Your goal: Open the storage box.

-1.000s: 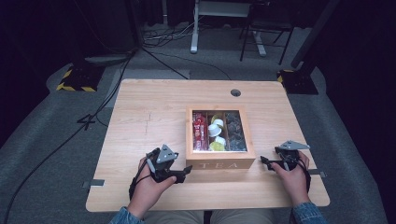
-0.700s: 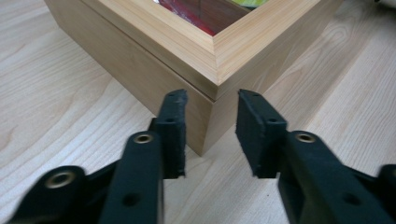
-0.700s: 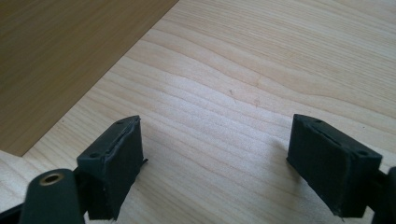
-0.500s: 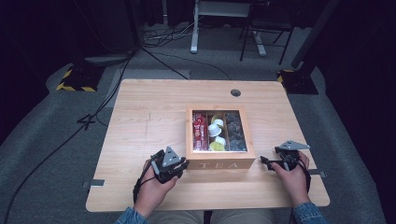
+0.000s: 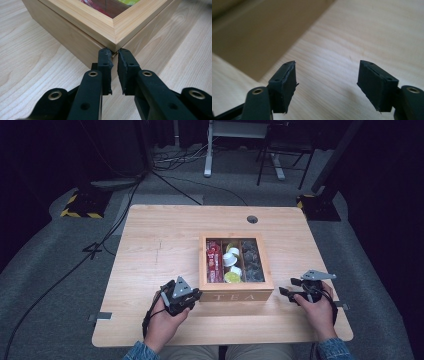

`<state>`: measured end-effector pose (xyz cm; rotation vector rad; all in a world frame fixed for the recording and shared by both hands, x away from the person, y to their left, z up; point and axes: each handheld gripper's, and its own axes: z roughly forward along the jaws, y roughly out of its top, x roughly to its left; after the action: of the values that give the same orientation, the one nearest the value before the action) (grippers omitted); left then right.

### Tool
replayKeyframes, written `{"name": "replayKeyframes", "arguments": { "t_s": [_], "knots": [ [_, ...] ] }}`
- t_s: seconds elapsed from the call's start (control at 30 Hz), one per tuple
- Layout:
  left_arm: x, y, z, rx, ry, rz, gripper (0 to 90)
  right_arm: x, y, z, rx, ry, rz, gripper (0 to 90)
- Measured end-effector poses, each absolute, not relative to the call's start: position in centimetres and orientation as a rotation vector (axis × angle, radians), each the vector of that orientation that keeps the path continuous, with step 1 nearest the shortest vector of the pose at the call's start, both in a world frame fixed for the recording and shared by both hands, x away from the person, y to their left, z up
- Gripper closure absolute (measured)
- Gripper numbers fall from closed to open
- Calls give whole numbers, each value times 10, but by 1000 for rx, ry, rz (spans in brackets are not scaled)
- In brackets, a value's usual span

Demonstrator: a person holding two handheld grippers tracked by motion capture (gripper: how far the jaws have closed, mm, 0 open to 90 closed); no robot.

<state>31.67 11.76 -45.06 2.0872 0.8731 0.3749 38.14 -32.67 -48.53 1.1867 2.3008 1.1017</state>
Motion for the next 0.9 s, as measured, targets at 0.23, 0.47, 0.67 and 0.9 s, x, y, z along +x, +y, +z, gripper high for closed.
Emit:
{"name": "replayKeyframes", "arguments": {
  "t_s": [0.23,0.47,0.67,0.9],
  "knots": [
    [318,116,-448,2095,874,372,801,363,-320,-445,1023,2404,1157,274],
    [320,117,-445,2095,871,350,782,351,-297,-435,918,2367,1212,264],
    [320,115,-444,2101,874,362,770,351,-278,-445,866,2383,1216,282],
    [320,114,-443,2114,864,381,760,354,-270,-449,885,2343,1216,333]
  ]
}}
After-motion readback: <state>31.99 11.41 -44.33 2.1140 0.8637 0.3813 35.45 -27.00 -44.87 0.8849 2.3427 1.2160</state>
